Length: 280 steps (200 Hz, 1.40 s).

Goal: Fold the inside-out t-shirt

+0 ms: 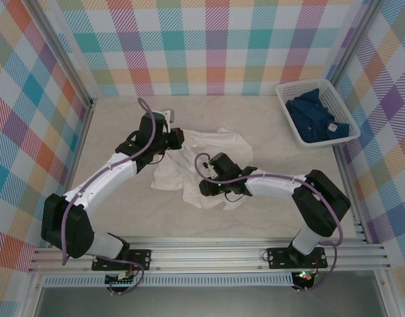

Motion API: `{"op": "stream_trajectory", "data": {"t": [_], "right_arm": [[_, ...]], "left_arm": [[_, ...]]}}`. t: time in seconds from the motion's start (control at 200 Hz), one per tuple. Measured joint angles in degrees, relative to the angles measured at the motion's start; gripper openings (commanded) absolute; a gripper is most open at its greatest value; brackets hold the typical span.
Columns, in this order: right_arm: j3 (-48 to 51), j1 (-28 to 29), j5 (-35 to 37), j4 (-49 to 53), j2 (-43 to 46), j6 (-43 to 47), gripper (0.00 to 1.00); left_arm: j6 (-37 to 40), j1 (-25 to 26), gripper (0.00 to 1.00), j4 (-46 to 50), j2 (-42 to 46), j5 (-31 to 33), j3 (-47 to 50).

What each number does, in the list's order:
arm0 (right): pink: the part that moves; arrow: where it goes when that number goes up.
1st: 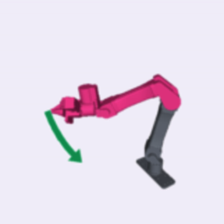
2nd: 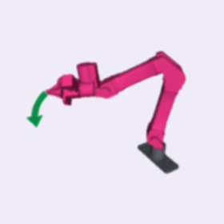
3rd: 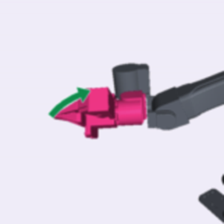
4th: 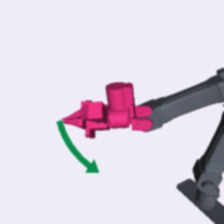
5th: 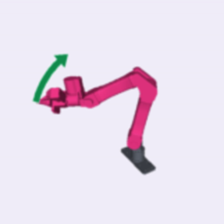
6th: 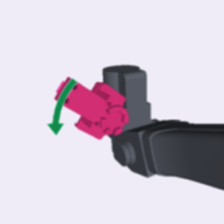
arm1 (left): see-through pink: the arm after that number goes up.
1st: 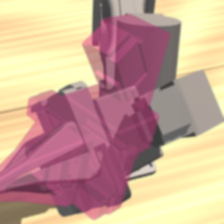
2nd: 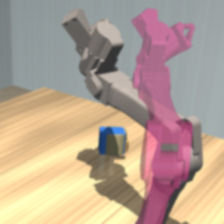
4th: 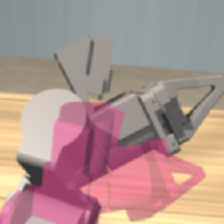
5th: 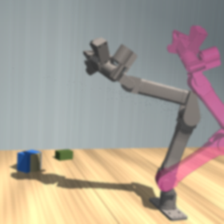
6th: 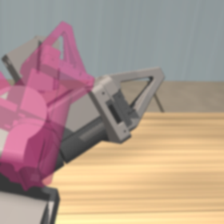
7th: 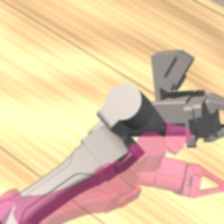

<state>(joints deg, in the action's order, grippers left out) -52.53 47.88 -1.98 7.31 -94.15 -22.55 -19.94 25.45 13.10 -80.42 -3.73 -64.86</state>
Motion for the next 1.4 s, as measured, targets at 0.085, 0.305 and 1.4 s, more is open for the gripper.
{"op": "stream_trajectory", "data": {"t": [0.085,0.305,1.4], "right_arm": [[-1.55,-0.35,3.02,2.75,2.08,2.82,0.0],[-14.93,-7.1,11.06,10.8,22.03,15.82,0.0],[-50.6,-13.62,19.67,7.04,17.11,45.81,0.0]], "left_arm": [[-0.28,-1.92,0.0,1.46,1.62,1.18,0.22],[-2.4,-6.67,0.0,3.06,15.76,2.84,-1.05],[6.78,-10.19,0.0,12.0,4.39,13.9,-37.66]]}}
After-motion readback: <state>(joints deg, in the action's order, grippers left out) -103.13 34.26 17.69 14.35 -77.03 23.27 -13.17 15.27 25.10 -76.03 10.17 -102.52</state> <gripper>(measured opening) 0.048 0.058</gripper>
